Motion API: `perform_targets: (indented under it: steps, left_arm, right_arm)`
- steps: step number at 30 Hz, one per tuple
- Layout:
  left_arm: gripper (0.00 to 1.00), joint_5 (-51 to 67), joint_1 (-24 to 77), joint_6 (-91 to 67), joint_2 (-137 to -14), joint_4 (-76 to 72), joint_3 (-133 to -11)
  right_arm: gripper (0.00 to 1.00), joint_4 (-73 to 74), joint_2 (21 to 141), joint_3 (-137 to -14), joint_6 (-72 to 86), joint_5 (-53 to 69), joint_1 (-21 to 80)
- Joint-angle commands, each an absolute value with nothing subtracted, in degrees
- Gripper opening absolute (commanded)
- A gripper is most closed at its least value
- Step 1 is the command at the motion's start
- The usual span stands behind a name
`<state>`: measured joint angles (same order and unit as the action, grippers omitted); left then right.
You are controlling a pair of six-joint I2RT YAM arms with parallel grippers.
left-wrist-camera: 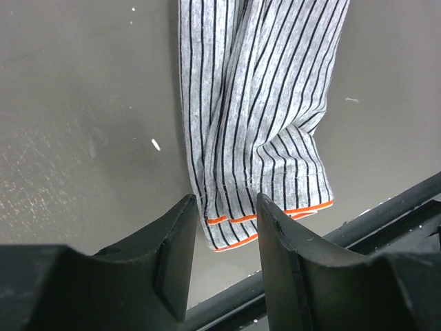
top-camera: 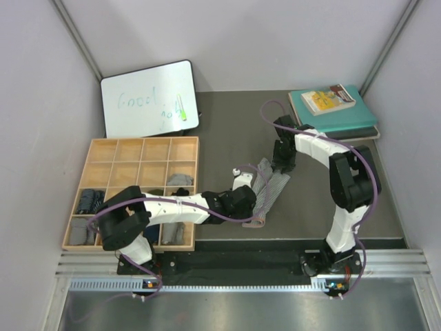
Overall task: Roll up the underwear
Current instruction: Fold the underwear at the center of the board.
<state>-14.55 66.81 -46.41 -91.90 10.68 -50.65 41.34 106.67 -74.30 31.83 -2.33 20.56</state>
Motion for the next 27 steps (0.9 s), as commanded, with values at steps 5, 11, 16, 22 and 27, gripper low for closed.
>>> perform_targets:
  steps: [5, 11, 16, 22, 27]
  left_arm:
    - [0.45, -15.03, 67.15, -46.76, -91.58, 9.76, -49.92]
    - [0.44, -14.24, 67.06, -46.85, -92.37, 9.32, -49.83]
    - [0.36, -14.15, 67.06, -46.85, -92.72, 8.88, -49.83]
    - [0.35, -13.71, 67.15, -46.58, -94.22, 9.22, -50.71]
    - [0.37, -14.33, 67.15, -47.46, -95.19, 10.81, -51.15]
  right_arm:
    - [0.29, 43.33, 110.30, -78.75, 29.62, -4.92, 20.13]
    - [0.14, 43.95, 111.01, -78.49, 28.74, -5.71, 20.13]
    - [0.02, 43.86, 110.48, -78.40, 28.74, -5.54, 20.13]
    - [0.00, 43.77, 109.51, -78.22, 28.65, -5.71, 20.21]
    - [0.00, 43.59, 107.15, -77.70, 28.83, -5.27, 20.21]
